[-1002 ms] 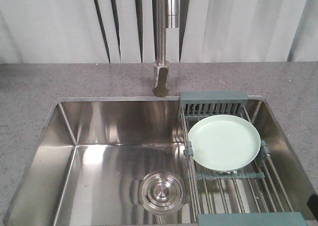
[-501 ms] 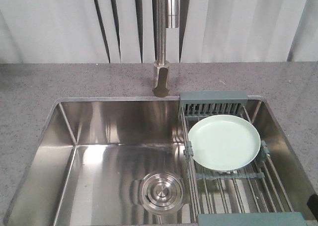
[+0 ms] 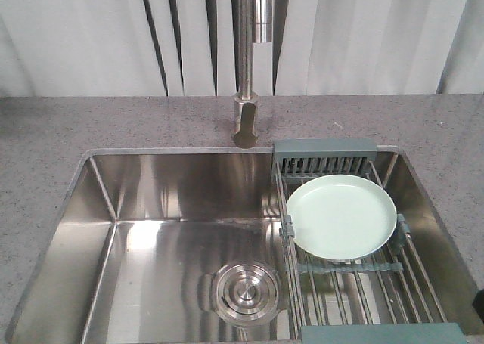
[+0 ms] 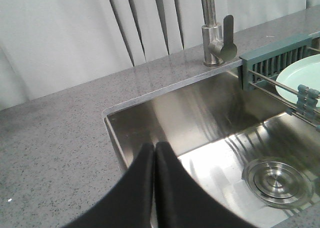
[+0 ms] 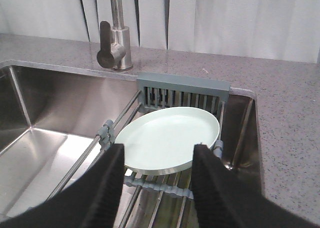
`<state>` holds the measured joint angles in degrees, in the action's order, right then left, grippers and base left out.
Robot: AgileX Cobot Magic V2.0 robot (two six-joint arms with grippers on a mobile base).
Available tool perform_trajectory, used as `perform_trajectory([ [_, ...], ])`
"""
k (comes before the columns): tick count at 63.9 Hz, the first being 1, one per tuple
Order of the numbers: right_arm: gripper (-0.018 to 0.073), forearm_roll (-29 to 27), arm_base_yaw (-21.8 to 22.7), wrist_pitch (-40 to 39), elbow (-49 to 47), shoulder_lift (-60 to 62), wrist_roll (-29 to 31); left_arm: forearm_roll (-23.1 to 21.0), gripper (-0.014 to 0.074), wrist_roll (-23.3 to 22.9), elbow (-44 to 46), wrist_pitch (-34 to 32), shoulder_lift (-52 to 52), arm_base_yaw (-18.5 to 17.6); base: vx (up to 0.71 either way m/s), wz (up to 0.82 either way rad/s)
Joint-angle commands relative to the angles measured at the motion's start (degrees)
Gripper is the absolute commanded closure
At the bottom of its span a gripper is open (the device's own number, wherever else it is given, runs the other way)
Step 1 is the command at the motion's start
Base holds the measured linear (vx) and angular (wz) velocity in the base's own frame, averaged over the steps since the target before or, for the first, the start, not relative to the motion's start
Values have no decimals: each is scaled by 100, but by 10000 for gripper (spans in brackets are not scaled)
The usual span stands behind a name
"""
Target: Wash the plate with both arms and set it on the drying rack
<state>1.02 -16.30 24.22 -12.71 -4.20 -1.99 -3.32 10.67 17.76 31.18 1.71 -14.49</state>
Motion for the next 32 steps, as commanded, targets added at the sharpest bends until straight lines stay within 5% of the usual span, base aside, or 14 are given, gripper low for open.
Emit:
perform_trajectory([
  [1,301,106,17,-456,-135,-65,49,-62,602,-65,135,-451,72,-13,0,0],
  [12,568,106,17,-482,-135,-65,49,-62,602,-65,135,-451,72,-13,0,0],
  [32,568,111,17,-504,-135,-65,44,-62,602,-65,135,-451,72,-13,0,0],
])
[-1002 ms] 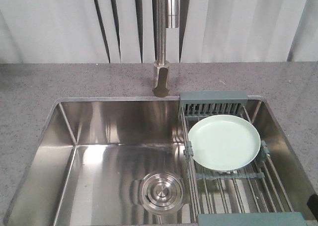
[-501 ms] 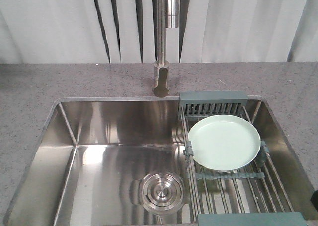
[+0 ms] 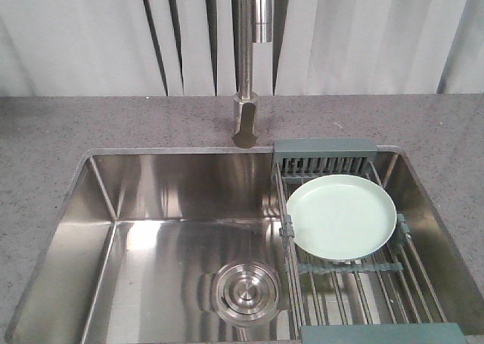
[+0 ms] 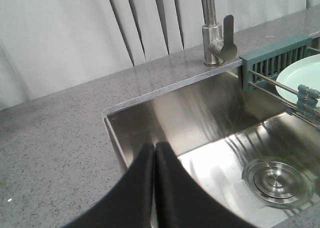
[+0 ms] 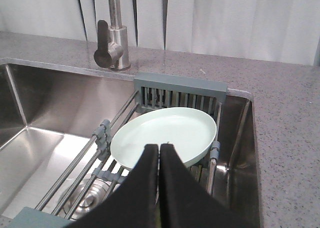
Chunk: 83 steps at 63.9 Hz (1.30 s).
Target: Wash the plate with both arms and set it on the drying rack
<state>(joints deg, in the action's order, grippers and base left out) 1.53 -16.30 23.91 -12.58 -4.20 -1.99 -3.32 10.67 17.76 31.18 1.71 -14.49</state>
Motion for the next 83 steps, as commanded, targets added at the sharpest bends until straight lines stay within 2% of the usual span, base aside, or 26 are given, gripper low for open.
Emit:
perform_trajectory([
  [1,568,60,17,-473,-149,-65,44,-62,602,-65,135,-451,72,-13,0,0],
  [20,568,60,17,-473,-149,-65,44,-62,602,-65,97,-451,72,-13,0,0],
  [32,568,60,17,-473,-149,-65,44,-62,602,-65,-378,-507,64,-2,0,0],
  [38,568,60,17,-473,-149,-65,44,-69,602,-65,-685,-1094,64,200,0,0],
  [44,568,60,17,-473,-149,-65,44,-314,602,-109,-1113,-1848,64,491,0,0],
  [50,568,60,17,-473,-149,-65,44,-408,602,-479,-1563,-2639,-4,802,0,0],
  [57,568,60,17,-473,-149,-65,44,-408,602,-940,-2007,-3118,-340,1059,0,0],
  [65,568,60,17,-473,-149,-65,44,-245,602,-1402,-2049,-2859,-335,1446,0,0],
  [72,569,60,17,-473,-149,-65,36,-232,602,-1415,-2058,-2818,-335,1679,0,0],
  [83,569,60,17,-473,-149,-65,36,332,602,-1415,-2064,-2811,-335,1643,0,0],
])
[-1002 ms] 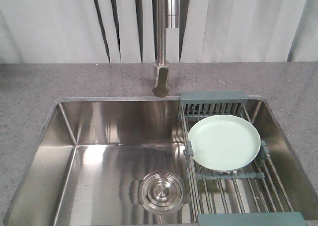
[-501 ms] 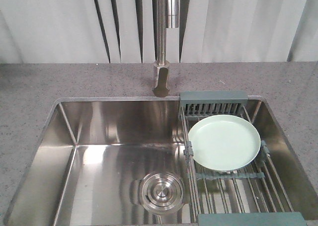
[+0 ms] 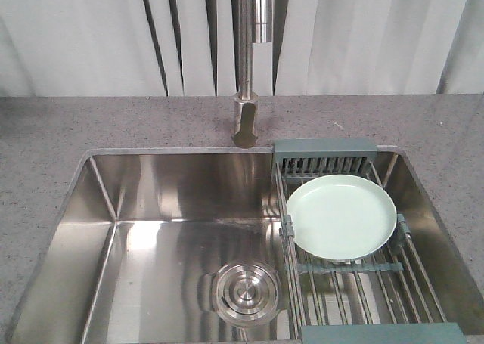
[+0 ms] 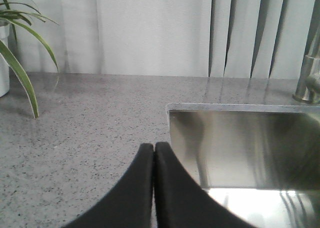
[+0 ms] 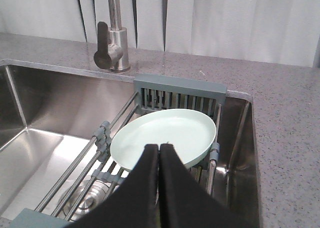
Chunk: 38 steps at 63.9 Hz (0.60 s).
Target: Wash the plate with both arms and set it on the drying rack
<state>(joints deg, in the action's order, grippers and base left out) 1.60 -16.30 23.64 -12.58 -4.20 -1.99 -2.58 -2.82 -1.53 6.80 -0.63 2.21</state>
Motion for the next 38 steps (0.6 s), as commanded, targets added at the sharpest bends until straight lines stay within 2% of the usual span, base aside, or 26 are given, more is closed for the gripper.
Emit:
perform_trajectory([
  [1,569,52,17,-446,-149,-65,36,291,602,-66,-134,-367,-102,-27,0,0],
  [7,569,52,17,-446,-149,-65,36,401,602,-66,-134,-349,-102,-95,0,0],
  [28,569,52,17,-446,-149,-65,36,385,602,-61,-134,-319,-102,-238,0,0],
  [38,569,52,17,-446,-149,-65,36,169,602,-55,-134,-319,-102,-236,0,0],
])
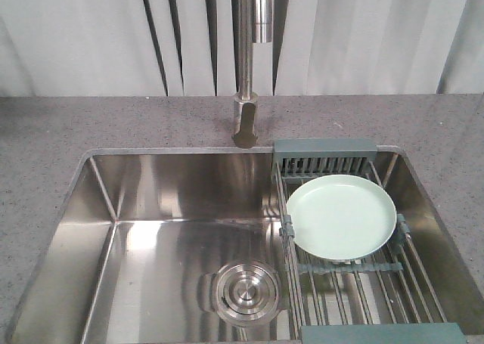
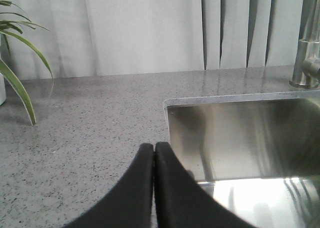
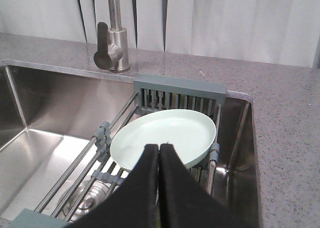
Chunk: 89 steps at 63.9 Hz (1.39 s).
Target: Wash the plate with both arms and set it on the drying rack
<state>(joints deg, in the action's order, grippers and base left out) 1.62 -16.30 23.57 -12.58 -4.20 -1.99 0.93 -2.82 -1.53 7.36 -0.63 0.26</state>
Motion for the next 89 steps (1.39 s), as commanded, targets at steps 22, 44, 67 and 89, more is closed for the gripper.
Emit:
perform_trajectory([
  [22,569,50,17,-438,-149,-65,31,-268,602,-50,-134,-374,-107,-41,0,0],
  [44,569,50,17,-438,-149,-65,31,-268,602,-50,-116,-374,-98,-41,0,0],
  [67,569,50,17,-438,-149,-65,31,-268,602,-50,-116,-374,-98,-41,0,0],
  [89,569,18,882,-870,256,-65,-1,-268,602,-50,-116,-374,-98,-41,0,0],
])
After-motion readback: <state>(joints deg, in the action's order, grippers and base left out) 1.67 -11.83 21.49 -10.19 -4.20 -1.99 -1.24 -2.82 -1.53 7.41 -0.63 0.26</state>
